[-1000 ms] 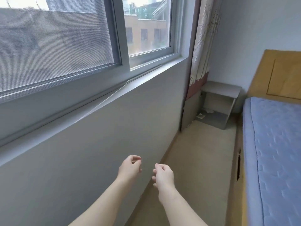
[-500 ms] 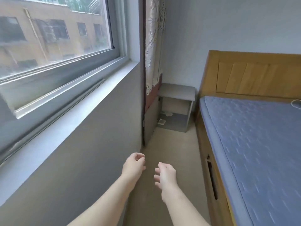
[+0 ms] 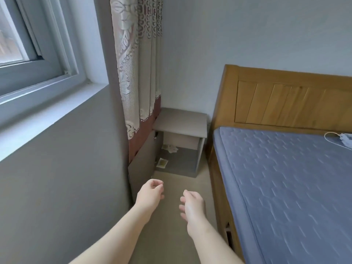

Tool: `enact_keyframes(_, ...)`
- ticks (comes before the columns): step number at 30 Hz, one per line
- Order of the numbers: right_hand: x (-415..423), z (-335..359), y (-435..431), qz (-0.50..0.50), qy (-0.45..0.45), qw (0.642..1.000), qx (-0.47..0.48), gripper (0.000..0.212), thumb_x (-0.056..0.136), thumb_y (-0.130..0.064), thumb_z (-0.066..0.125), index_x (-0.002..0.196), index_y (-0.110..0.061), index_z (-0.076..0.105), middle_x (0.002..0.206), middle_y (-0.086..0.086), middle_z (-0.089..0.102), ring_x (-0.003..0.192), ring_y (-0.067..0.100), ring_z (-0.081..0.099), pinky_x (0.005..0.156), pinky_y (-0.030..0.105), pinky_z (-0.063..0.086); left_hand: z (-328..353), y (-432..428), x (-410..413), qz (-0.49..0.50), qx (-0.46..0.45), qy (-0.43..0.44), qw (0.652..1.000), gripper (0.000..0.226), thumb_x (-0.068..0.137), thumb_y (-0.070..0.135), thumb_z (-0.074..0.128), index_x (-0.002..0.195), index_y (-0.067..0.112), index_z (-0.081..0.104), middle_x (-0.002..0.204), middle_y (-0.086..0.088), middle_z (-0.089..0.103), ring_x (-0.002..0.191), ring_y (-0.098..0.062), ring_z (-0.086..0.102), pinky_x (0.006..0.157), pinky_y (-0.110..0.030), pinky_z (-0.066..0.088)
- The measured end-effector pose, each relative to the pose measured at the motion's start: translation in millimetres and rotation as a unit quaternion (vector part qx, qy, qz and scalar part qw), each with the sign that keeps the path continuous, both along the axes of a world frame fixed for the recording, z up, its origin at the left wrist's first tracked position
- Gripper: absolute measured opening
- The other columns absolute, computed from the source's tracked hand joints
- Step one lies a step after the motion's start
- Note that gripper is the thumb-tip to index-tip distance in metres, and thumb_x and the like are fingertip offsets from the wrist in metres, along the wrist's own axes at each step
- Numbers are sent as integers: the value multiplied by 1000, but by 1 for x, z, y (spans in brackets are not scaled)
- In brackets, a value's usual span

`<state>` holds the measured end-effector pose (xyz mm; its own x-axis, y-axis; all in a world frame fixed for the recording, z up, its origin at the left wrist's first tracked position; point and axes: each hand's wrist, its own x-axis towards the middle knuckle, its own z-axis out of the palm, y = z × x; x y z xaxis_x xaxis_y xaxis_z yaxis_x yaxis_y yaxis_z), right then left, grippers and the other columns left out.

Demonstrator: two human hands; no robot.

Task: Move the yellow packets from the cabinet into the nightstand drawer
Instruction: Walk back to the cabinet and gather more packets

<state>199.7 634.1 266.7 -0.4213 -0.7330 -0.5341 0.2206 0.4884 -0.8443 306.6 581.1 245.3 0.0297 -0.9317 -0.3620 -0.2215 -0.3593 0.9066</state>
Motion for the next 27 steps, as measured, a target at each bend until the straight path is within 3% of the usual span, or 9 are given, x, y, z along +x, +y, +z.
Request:
enact_keyframes(6,-41,-15,-134,9,-3,1000,21,13,97,-20,44,87,-20,52,96,5,60,108,29,58,93,41,48,-8,-138,-36,7,3,-14,1000,15,93,17,45,90,26,57,93,3,64,83,-15,65,68,-26,44)
enact_keyframes(9,-54,-24,-205,8,3,1000,25,11,98,-19,44,90,-18,52,111,10,62,109,30,57,95,43,47,-17,-211,-52,-3,3,-23,1000,14,94,17,46,95,23,58,89,2,64,87,-18,65,70,-27,45)
enact_keyframes(16,-82,-43,-398,-5,14,1000,20,9,98,-23,46,102,-18,53,98,2,59,86,18,58,84,34,51,-31,-405,-83,-32,2,-31,999,15,96,17,45,101,22,58,97,0,63,76,-11,61,65,-24,46)
enact_keyframes(21,-108,-54,-494,-11,-6,999,39,8,98,-19,45,96,-16,52,101,9,61,105,29,59,93,41,48,-46,-507,-107,-42,29,-48,998,16,96,16,44,104,18,58,90,0,61,75,-15,59,64,-24,45)
enact_keyframes(27,-143,-94,-587,25,-38,996,79,9,98,-16,44,98,-11,51,115,15,59,107,32,58,95,40,45,-87,-593,-140,-11,72,-45,996,15,96,16,44,97,22,57,84,4,60,71,-14,58,60,-24,42)
